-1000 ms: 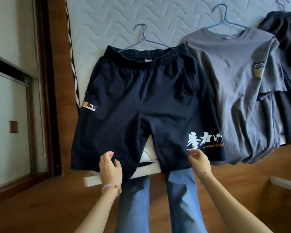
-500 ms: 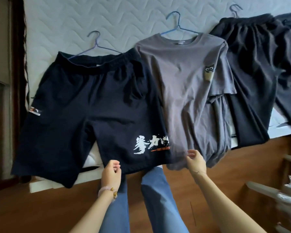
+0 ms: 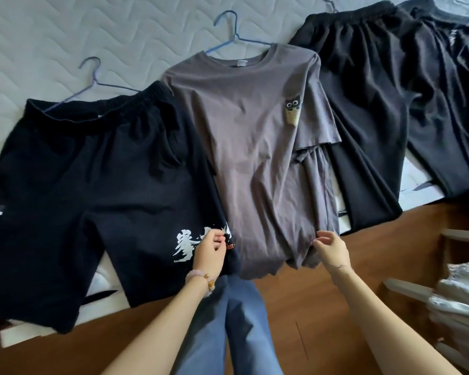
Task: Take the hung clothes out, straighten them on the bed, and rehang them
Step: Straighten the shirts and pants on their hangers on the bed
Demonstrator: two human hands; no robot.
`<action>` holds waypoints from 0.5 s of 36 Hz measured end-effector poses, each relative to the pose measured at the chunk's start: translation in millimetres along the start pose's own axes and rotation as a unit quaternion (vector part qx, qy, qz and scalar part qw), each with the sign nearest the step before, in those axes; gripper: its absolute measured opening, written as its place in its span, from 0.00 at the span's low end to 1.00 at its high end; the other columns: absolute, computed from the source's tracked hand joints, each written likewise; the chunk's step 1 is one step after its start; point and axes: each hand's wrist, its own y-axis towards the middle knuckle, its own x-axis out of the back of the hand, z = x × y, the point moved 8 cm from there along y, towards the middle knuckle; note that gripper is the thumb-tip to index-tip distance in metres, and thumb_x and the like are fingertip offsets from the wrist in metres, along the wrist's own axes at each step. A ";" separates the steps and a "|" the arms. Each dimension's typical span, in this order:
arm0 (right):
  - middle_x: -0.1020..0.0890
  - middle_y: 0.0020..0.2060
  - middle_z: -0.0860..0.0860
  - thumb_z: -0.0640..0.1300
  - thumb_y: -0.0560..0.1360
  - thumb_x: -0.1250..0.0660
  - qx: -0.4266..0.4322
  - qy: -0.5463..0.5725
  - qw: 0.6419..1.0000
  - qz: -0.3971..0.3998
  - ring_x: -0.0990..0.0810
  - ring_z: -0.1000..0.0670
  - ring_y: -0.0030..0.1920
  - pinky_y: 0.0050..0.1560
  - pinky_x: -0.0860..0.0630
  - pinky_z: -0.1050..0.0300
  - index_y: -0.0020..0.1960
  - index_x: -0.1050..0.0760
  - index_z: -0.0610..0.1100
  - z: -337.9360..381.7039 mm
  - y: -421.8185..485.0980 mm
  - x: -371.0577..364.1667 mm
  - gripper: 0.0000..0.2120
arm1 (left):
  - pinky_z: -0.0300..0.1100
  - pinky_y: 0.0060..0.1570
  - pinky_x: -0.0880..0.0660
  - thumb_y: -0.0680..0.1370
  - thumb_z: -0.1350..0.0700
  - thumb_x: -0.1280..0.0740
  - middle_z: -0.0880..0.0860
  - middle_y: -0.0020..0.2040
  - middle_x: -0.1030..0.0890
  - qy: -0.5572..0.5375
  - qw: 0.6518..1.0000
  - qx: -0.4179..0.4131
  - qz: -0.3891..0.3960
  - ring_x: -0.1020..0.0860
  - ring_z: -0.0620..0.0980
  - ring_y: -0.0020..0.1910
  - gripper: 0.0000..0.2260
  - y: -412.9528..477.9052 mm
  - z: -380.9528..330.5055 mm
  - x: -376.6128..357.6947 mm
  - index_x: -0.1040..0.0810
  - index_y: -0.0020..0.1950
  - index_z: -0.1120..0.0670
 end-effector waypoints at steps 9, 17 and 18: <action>0.19 0.50 0.46 0.37 0.74 0.34 -0.002 0.017 1.000 -0.009 0.20 0.42 0.56 0.58 0.27 0.51 0.64 0.26 0.40 9.0 19.6 16.4 0.18 | 0.28 0.36 0.28 0.78 0.62 0.39 0.44 0.39 0.25 -0.003 1.000 0.017 -0.010 0.25 0.42 0.40 0.06 20.5 -9.8 4.6 0.26 0.48 0.52; 0.22 0.62 0.40 0.36 0.72 0.32 -0.018 0.013 1.000 -0.009 0.22 0.41 0.60 0.62 0.27 0.48 0.70 0.31 0.36 10.1 41.3 34.9 0.26 | 0.45 0.50 0.25 0.77 0.62 0.38 0.49 0.42 0.23 0.036 0.994 0.095 0.045 0.23 0.52 0.46 0.08 -2.2 19.3 -26.4 0.27 0.45 0.49; 0.23 0.62 0.40 0.37 0.72 0.31 -0.032 0.012 0.999 -0.003 0.23 0.41 0.61 0.63 0.28 0.48 0.69 0.31 0.36 6.7 45.1 34.2 0.26 | 0.43 0.47 0.26 0.77 0.62 0.38 0.47 0.41 0.24 0.037 0.993 0.099 0.045 0.24 0.51 0.45 0.07 -4.9 20.0 -32.7 0.27 0.45 0.50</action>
